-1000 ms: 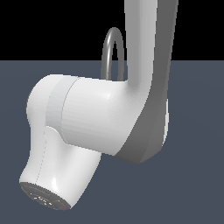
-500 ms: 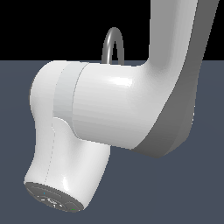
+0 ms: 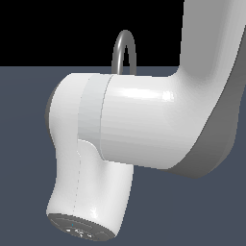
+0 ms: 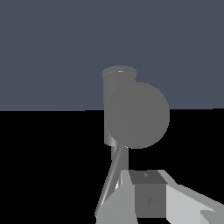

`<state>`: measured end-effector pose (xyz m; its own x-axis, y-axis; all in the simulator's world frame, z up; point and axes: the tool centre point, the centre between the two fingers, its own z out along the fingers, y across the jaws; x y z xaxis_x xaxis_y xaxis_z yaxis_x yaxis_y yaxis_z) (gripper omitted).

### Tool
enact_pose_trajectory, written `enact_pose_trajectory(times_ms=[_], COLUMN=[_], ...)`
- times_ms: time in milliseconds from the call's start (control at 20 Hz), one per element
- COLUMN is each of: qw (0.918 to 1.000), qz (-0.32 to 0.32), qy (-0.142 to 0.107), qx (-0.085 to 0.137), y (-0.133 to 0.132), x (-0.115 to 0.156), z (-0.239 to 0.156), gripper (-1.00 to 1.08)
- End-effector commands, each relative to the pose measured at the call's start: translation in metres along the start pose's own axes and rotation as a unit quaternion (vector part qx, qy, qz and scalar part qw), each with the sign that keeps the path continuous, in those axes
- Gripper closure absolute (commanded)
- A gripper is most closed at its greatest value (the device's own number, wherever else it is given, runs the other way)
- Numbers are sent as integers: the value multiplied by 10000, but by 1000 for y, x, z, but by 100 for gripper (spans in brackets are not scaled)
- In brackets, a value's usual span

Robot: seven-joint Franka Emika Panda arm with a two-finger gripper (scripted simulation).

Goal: Turn on the faucet by rotating a designated handle.

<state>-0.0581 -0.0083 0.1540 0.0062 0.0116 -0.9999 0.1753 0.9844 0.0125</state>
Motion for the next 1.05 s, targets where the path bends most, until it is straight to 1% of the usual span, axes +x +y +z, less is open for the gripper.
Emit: enact_pose_trajectory(times_ms=[0, 100, 150, 950, 1000], qw=[9994, 9993, 10000, 9993, 9993], qz=[-47, -48, 17, -47, -47], qy=[35, 24, -38, 16, 16], qx=[353, 367, 32, 368, 368], y=[-42, -47, -8, -62, -62], x=[7, 8, 0, 50, 50], z=[1, 1, 0, 0, 0], gripper=[108, 108, 108, 108, 108])
